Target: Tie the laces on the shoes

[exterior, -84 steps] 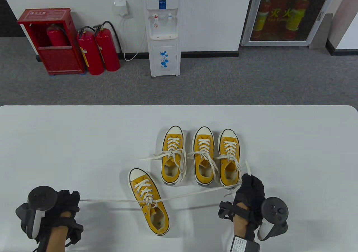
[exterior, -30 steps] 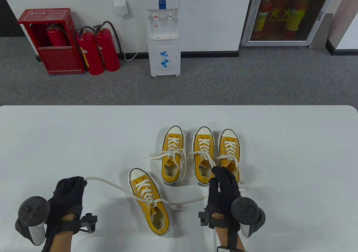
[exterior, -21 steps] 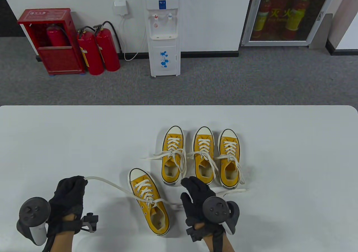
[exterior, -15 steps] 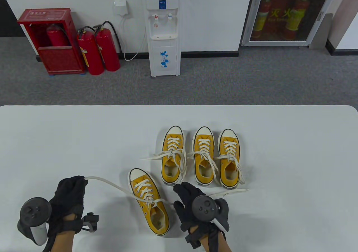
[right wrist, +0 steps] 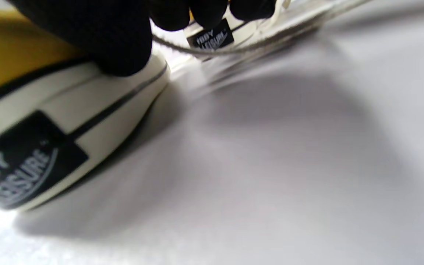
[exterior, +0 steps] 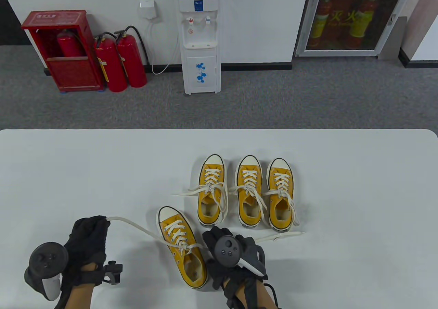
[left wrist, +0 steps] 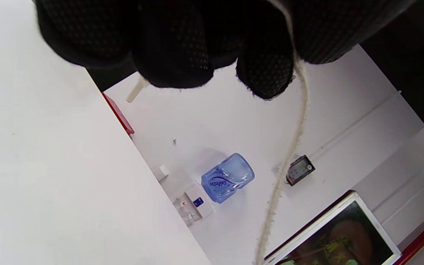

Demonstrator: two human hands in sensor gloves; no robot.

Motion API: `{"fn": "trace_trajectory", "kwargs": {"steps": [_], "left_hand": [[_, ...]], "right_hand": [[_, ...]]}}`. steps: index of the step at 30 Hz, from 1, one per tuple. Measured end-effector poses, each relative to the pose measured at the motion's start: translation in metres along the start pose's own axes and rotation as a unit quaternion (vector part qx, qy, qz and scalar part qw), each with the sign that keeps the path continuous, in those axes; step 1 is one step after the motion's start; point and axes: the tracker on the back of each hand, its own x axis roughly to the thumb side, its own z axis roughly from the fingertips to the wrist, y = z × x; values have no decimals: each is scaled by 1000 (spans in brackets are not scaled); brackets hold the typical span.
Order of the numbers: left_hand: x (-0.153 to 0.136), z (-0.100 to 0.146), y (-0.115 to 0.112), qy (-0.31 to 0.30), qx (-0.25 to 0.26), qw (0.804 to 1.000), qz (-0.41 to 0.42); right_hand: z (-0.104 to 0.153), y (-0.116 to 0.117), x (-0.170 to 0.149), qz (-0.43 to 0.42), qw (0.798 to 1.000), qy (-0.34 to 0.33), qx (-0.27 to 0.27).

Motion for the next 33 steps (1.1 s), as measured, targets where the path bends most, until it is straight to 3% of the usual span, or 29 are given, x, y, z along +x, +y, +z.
{"fn": "trace_trajectory", "kwargs": {"steps": [8, 11, 15, 21, 24, 33], "left_hand": [[0, 0, 0, 8, -2, 1000, 19], [0, 1, 1, 11, -1, 1000, 29], [0, 1, 3, 15, 6, 999, 40], [0, 1, 7, 20, 18, 998, 54], [0, 1, 8, 23, 18, 997, 67], [1, 1, 11, 29, 17, 994, 105]], "right_hand": [[-5, -3, -6, -36, 999, 29, 3], [0, -11, -13, -95, 995, 24, -31], [9, -25, -25, -198, 978, 5, -65], [21, -45, -33, -350, 928, -43, -119], [23, -47, -28, -398, 907, -67, -123], [16, -45, 5, -448, 884, -116, -67]]}}
